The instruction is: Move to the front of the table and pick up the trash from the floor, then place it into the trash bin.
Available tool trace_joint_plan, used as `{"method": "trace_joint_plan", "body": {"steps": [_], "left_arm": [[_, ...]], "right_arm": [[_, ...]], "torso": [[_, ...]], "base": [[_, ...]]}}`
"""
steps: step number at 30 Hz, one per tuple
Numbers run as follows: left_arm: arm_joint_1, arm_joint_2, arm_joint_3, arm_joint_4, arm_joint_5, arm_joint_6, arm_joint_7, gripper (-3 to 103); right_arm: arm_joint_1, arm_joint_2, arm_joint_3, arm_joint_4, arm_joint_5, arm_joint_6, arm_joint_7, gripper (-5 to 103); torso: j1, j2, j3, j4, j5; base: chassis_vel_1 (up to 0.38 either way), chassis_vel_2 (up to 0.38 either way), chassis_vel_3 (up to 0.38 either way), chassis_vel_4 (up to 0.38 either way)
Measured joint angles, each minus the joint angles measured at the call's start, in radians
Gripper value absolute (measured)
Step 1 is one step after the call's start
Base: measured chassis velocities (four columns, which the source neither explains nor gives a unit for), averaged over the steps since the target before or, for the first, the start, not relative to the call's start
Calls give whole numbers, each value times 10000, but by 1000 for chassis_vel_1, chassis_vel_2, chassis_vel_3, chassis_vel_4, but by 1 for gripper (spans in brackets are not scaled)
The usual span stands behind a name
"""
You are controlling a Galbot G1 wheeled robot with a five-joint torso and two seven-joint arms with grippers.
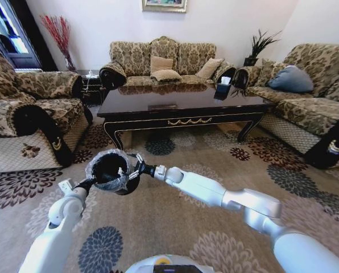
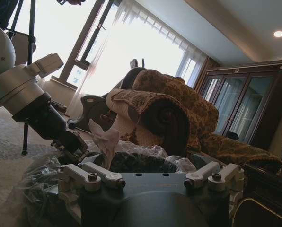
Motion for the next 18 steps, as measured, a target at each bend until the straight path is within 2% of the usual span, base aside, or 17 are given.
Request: {"method": "trace_joint_plan", "body": {"steps": [13,18], "left_arm": [[-25,-98,45,-39,45,-82,95,2],[-37,-42,-36,33,27,-121,110,2]], "right_arm": [[-44,30,-76,-101,-33,-184,247,100],[-45,17,147,-254,-735,132,430,100]], "torso": [[0,3,0,-1,-1],[0,3,0,0,0]], "base": [[0,0,0,0],[0,0,0,0]]}}
